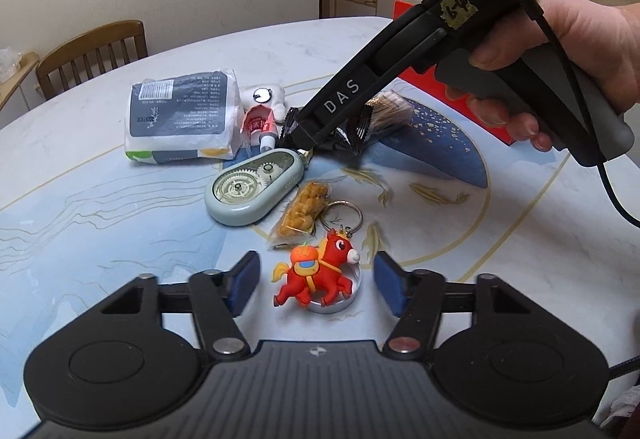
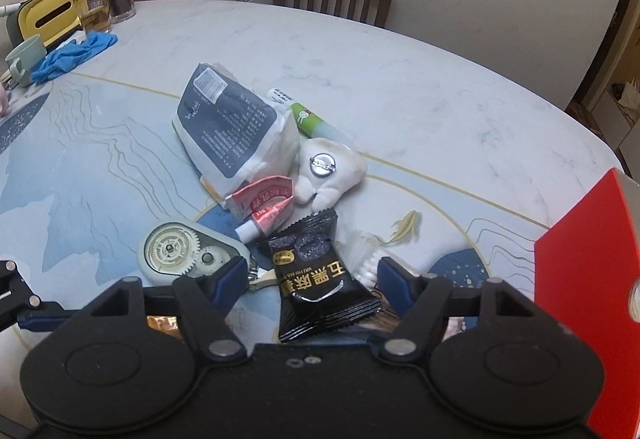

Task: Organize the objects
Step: 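Grasp the red horse keychain with the left gripper while the right gripper grasps the black snack packet, then lift and carry the keychain with the left gripper while the right gripper carries the snack packet to the box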

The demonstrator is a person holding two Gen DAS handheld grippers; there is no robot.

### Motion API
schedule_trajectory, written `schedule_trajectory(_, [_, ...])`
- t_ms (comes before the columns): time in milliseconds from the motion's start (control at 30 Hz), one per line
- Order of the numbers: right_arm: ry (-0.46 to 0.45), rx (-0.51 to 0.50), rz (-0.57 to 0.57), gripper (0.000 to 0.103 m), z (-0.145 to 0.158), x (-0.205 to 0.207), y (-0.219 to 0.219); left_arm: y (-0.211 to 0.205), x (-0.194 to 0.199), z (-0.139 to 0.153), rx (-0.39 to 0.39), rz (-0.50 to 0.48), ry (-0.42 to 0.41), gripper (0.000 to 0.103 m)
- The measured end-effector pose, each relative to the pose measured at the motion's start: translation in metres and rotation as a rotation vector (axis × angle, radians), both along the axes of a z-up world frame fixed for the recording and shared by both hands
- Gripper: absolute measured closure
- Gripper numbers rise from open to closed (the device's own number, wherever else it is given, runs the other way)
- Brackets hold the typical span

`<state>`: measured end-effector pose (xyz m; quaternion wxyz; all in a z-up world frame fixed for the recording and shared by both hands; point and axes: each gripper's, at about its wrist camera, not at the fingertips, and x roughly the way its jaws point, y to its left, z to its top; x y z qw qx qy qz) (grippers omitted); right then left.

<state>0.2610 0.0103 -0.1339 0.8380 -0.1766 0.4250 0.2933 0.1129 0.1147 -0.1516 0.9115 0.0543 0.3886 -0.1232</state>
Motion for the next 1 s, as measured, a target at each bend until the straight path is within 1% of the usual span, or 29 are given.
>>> schedule_trajectory(100, [0.001, -0.007, 0.000, 0.041, -0.002, 0.000, 0.000, 0.003, 0.001, -0.001, -0.007, 0.011, 0.007, 0.048])
schedule_trajectory(167, [0.004, -0.007, 0.000, 0.045, -0.002, 0.001, 0.000, 0.003, 0.001, 0.000, -0.006, 0.011, 0.007, 0.053])
schedule_trajectory(200, [0.004, -0.008, -0.001, 0.046, -0.003, 0.001, -0.001, 0.003, 0.001, 0.001, -0.007, 0.008, 0.008, 0.057])
schedule_trajectory(300, [0.011, -0.007, -0.001, 0.047, -0.004, 0.002, -0.001, 0.003, 0.002, 0.001, -0.004, 0.002, 0.014, 0.059])
schedule_trajectory(367, [0.008, -0.007, -0.005, 0.052, -0.003, 0.002, -0.002, 0.003, 0.003, 0.001, -0.007, 0.003, 0.016, 0.060])
schedule_trajectory(433, [0.010, -0.002, -0.009, 0.058, -0.003, 0.002, -0.003, 0.003, 0.003, 0.002, 0.000, 0.002, 0.015, 0.061])
schedule_trajectory(600, [0.005, 0.005, -0.010, 0.068, 0.000, 0.001, -0.007, 0.004, 0.004, 0.002, -0.009, 0.002, 0.027, 0.064])
schedule_trajectory(733, [0.004, 0.026, -0.020, 0.072, 0.006, -0.003, -0.012, 0.005, 0.004, 0.005, -0.011, 0.006, 0.024, 0.064])
schedule_trajectory(1000, [0.020, 0.089, -0.054, 0.073, 0.021, -0.016, -0.031, 0.009, 0.004, 0.014, -0.040, 0.026, 0.023, 0.064])
